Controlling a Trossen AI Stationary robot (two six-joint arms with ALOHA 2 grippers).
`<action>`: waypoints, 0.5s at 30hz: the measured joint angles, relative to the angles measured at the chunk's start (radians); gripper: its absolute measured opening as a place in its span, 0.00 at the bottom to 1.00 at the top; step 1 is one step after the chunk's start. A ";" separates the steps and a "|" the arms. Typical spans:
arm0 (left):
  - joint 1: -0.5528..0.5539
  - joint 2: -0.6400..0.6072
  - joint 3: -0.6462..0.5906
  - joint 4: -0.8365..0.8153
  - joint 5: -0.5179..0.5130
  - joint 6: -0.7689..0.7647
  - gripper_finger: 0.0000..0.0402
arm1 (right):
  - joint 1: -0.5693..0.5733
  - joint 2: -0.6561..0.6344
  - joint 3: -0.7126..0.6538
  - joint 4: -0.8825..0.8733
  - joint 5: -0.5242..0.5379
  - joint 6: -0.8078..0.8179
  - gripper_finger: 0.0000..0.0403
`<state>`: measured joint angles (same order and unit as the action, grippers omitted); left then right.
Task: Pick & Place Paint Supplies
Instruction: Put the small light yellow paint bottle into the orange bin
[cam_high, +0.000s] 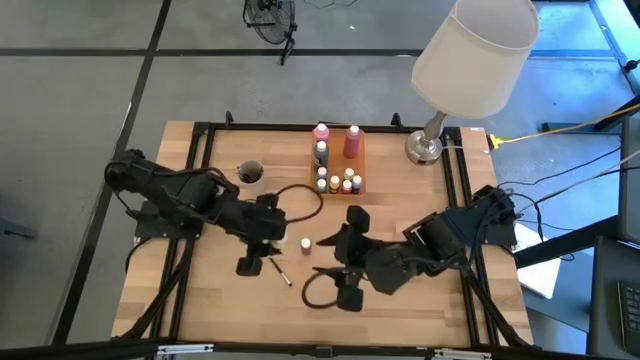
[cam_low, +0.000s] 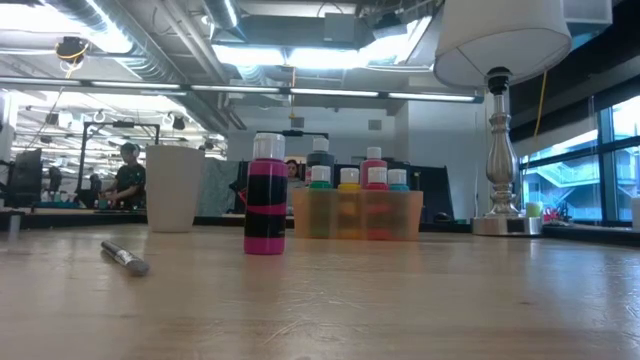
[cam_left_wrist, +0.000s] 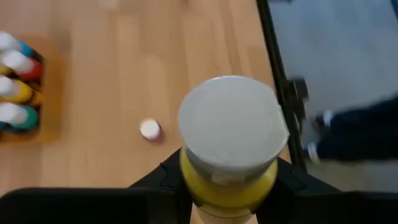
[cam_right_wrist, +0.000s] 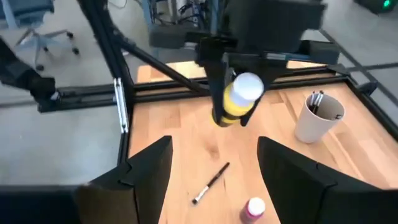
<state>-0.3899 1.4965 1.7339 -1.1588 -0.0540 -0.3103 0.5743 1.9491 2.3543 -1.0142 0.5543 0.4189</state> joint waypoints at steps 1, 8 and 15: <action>0.004 0.014 0.023 -0.033 0.014 0.012 0.28 | -0.006 0.000 0.000 0.004 0.000 0.013 0.59; 0.010 0.137 0.219 -0.221 -0.028 0.103 0.29 | -0.068 0.000 0.000 0.004 -0.091 0.112 0.59; 0.001 0.253 0.451 -0.405 -0.154 0.142 0.28 | -0.099 0.000 0.000 0.004 -0.113 0.122 0.59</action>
<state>-0.3893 1.7500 2.1845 -1.5641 -0.2076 -0.1688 0.4749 1.9488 2.3543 -1.0103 0.4408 0.5412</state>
